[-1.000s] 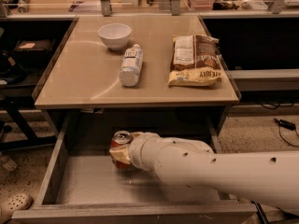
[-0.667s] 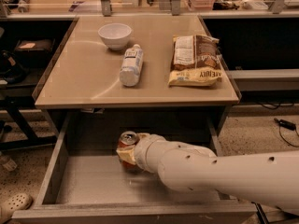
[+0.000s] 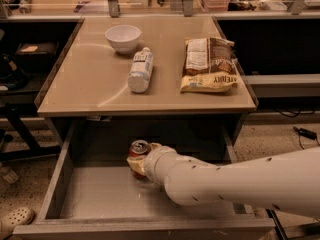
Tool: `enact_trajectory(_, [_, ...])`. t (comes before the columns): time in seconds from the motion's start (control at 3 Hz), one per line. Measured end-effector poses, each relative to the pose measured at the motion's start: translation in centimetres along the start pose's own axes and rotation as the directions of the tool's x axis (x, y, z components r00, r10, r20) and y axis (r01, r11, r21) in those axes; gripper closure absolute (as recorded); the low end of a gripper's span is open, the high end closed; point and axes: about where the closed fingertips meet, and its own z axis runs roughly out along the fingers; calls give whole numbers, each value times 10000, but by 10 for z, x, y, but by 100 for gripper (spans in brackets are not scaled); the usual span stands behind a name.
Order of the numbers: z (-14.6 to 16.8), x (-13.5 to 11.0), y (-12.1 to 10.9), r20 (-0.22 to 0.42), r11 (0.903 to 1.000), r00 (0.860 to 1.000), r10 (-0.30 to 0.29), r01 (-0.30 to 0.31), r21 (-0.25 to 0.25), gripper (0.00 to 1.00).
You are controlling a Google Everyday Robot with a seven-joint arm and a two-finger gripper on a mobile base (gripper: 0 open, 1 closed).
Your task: Place coke can into top drawer
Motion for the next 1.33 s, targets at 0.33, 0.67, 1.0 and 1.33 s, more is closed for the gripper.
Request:
enact_trajectory(0.33, [0, -2, -1, 48, 10000, 10000, 35, -35, 46, 82])
enact_trajectory(0.67, [0, -2, -1, 48, 10000, 10000, 35, -35, 46, 58])
enact_trajectory(1.0, [0, -2, -1, 48, 10000, 10000, 35, -35, 46, 36])
enact_trajectory(1.33, [0, -2, -1, 48, 10000, 10000, 34, -35, 46, 13])
